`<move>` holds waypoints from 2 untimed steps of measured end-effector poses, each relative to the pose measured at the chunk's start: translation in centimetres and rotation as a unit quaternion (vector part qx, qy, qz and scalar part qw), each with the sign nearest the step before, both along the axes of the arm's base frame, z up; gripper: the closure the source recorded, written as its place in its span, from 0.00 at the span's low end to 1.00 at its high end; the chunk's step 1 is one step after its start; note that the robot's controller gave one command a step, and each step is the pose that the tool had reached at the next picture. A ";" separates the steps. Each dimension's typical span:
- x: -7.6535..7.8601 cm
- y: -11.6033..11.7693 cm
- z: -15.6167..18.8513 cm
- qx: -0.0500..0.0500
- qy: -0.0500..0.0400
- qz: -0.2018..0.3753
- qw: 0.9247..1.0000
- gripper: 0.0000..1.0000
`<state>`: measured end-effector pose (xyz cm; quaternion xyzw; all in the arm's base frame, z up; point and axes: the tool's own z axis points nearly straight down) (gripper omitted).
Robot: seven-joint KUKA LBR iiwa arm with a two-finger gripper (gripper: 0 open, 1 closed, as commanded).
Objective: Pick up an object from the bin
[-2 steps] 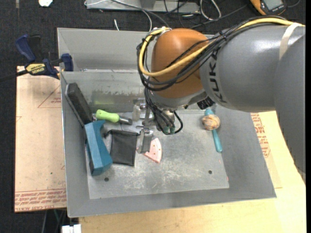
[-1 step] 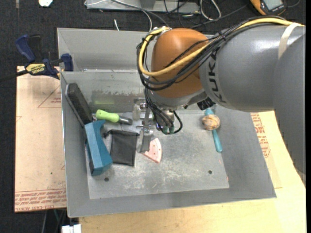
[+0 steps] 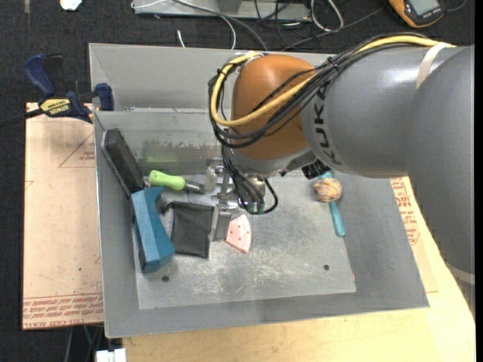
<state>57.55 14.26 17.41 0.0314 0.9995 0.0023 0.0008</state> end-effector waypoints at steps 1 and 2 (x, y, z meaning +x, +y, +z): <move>1.9 -1.1 -5.3 0.001 -0.005 -0.012 1.000 0.00; -1.5 -1.8 -9.7 0.000 0.003 -0.051 0.999 0.00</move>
Offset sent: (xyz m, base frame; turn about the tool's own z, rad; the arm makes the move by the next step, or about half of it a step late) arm -0.0124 -0.0182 -0.0936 0.1037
